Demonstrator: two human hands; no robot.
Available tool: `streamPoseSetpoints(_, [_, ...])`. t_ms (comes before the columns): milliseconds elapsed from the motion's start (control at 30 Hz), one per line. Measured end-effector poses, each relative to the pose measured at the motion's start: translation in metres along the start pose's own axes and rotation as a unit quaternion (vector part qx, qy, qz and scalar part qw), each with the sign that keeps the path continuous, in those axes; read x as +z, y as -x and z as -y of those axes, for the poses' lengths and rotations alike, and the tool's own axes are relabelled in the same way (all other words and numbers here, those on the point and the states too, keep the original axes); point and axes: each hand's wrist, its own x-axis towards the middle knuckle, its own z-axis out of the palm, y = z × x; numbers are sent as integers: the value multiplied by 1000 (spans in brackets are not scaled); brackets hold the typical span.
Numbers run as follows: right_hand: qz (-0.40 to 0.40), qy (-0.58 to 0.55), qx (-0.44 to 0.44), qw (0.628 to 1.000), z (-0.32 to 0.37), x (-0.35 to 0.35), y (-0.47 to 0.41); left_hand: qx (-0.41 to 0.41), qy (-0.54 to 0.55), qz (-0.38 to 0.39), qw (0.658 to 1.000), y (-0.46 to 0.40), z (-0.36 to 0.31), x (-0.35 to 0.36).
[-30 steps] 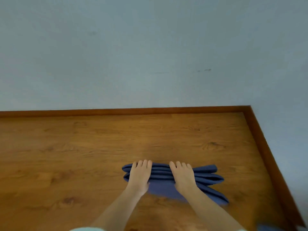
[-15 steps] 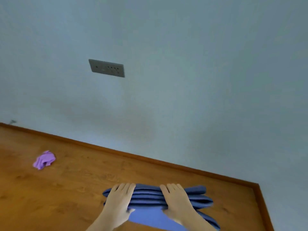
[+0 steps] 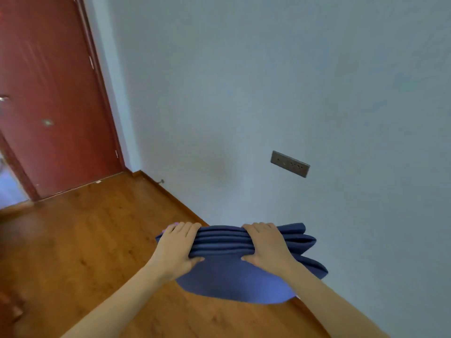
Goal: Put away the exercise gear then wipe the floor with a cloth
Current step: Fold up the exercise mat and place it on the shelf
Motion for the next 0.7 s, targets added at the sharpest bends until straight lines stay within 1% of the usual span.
streamPoseSetpoints(267, [-31,11,-143,989,79,-23,-125,-109,-66,-50,991,19,105,-49])
streamPoseSetpoints(433, [-45,0,-211,977,115,-16,-209,-142,-126,-79,979,15,169,-62])
streamPoseSetpoints(700, [-41,-20,-310,950,157,-12,-359,-216,-193,-83,953,-21,277,-66])
